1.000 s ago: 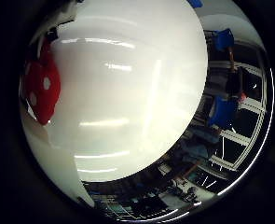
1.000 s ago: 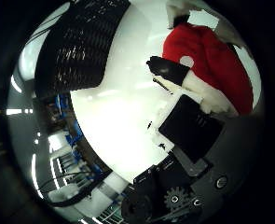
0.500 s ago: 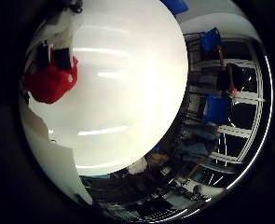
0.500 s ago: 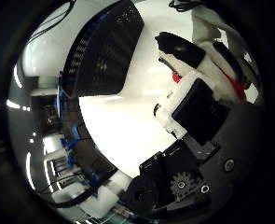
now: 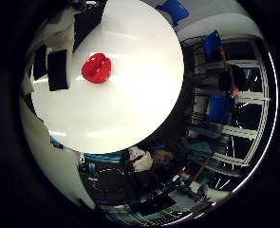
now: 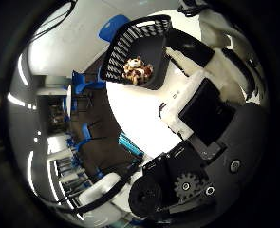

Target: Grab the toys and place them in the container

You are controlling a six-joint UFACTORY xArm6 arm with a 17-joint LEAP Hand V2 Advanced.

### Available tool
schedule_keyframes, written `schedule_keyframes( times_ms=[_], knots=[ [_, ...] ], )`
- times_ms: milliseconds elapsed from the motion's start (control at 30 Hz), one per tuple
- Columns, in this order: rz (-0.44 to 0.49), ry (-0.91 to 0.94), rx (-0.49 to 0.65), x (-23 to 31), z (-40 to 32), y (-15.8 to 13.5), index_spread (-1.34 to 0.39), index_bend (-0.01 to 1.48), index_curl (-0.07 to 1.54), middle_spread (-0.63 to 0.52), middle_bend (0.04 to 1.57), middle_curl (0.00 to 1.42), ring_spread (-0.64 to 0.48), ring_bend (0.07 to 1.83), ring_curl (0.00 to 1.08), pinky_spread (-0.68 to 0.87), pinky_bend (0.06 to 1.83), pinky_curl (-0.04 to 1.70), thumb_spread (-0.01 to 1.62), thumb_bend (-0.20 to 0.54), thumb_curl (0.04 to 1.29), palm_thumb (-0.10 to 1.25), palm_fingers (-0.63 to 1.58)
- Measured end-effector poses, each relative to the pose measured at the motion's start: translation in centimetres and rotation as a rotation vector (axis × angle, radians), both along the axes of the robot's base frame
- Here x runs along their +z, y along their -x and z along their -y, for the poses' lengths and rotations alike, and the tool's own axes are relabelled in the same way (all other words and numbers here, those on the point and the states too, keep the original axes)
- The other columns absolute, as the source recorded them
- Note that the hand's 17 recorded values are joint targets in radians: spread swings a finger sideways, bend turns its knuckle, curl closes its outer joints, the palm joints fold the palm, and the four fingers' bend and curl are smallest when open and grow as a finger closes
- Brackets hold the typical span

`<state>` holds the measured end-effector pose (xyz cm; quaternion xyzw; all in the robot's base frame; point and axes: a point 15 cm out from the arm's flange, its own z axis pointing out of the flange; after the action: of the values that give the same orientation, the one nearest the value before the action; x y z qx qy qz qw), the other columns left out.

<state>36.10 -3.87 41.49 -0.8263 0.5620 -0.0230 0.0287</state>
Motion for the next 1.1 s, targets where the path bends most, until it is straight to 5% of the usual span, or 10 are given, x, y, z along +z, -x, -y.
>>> schedule_keyframes(
  times_ms=[200, 333, 400, 433, 500, 667, 1100],
  knots=[
    [0.021, -0.035, -0.007, 0.1, -0.8, -0.5, -0.3, 0.92, 0.95, -0.27, 1.08, 1.09, -0.28, 1.26, 0.88, -0.25, 1.18, 1.03, 1.27, -0.027, 0.39, 0.86, 1.02],
    [0.001, -0.036, -0.01, -0.9, -0.6, -0.7, -0.33, 0.55, 0.87, -0.27, 0.97, 0.96, -0.29, 1.17, 0.75, -0.42, 1.02, 0.86, 1.26, -0.032, 0.35, 0.7, 0.87],
    [-0.019, -0.029, -0.013, -1.7, -0.1, -0.8, -0.35, 0.37, 0.82, -0.28, 0.85, 0.89, -0.3, 1.11, 0.71, -0.47, 0.98, 0.82, 1.23, -0.034, 0.33, 0.64, 0.57],
    [-0.032, -0.027, -0.015, -2.2, 0.1, -1.0, -0.37, 0.34, 0.8, -0.28, 0.8, 0.86, -0.28, 1.05, 0.69, -0.43, 0.92, 0.81, 1.22, -0.038, 0.33, 0.62, 0.38],
    [-0.061, -0.016, -0.018, -3.1, 0.7, -1.1, -0.4, 0.3, 0.67, -0.18, 0.52, 0.71, -0.09, 0.78, 0.57, -0.09, 0.81, 0.76, 1.17, -0.034, 0.31, 0.55, -0.01],
    [-0.162, 0.084, -0.027, -6.3, 4.0, -1.5, -0.4, 0.17, 0.48, 0.05, 0.24, 0.49, 0.18, 0.42, 0.36, 0.37, 0.62, 0.58, 1.1, -0.03, 0.29, 0.45, -0.08],
    [-0.221, 0.101, -0.079, -14.2, 6.0, -6.1, -0.36, 0.15, 0.27, 0.16, 0.18, 0.31, 0.26, 0.23, 0.27, 0.45, 0.46, 0.38, 1.05, -0.021, 0.29, 0.45, -0.03]
  ],
)
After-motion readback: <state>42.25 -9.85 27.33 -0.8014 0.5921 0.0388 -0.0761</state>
